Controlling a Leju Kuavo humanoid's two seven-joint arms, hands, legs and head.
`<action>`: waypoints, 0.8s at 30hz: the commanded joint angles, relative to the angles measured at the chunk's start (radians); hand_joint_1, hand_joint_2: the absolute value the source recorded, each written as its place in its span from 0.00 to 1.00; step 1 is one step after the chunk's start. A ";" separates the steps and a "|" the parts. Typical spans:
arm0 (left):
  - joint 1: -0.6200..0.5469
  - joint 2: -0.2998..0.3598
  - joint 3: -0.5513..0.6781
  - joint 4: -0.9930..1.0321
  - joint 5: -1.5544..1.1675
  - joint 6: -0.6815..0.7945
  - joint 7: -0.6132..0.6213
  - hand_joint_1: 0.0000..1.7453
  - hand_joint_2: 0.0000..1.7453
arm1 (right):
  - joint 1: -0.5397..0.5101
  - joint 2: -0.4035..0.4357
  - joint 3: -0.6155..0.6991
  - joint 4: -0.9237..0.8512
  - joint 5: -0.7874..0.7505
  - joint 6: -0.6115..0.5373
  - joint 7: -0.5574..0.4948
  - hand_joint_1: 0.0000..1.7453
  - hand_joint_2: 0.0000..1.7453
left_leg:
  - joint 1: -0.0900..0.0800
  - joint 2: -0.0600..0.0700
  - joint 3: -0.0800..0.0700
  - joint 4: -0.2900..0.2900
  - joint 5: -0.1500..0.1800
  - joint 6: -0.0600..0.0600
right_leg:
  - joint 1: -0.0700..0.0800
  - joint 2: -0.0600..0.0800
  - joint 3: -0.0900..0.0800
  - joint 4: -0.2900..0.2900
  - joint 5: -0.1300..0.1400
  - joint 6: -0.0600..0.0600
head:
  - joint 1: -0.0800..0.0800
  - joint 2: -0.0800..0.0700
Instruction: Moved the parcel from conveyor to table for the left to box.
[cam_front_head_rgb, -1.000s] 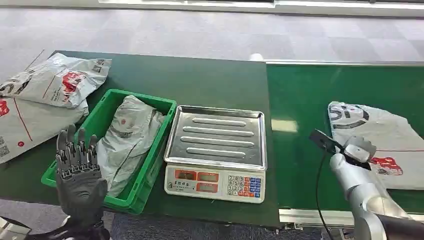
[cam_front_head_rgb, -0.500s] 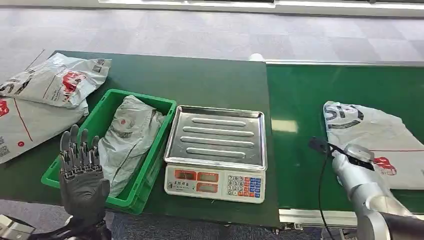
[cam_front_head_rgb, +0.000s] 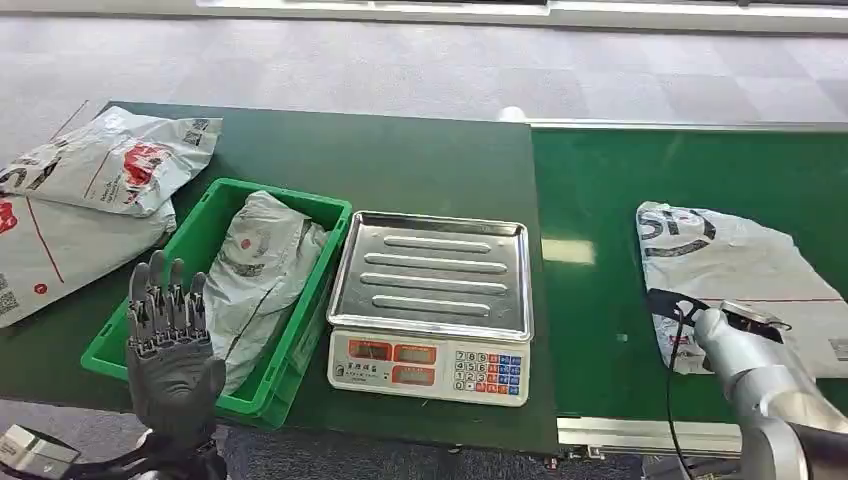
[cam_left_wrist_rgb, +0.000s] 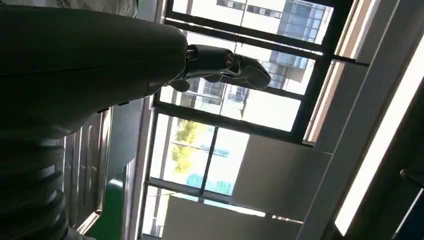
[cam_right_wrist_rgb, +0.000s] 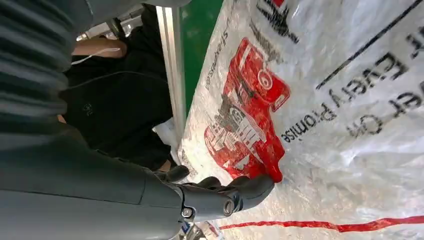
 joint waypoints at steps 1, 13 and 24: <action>-0.049 -0.010 0.008 0.042 -0.003 0.006 0.003 0.00 1.00 | -0.033 0.010 -0.018 0.059 -0.002 -0.008 -0.023 0.00 1.00 | 0.000 0.001 0.002 -0.002 0.000 -0.001 | 0.001 0.000 0.002 -0.002 0.001 -0.002 | 0.000 0.000; -0.013 -0.009 0.025 -0.019 -0.013 0.010 0.012 0.00 1.00 | 0.006 0.043 0.035 0.019 -0.008 -0.044 -0.303 1.00 1.00 | 0.002 0.001 0.004 -0.003 0.000 -0.001 | 0.002 0.001 0.004 -0.004 0.001 -0.003 | 0.000 0.000; -0.026 0.002 0.024 -0.041 -0.008 0.010 0.036 0.00 1.00 | 0.186 0.087 0.108 -0.139 -0.100 -0.121 -0.347 1.00 1.00 | 0.002 -0.001 0.002 -0.001 0.000 -0.001 | 0.002 -0.002 0.003 -0.002 0.000 -0.001 | 0.000 0.000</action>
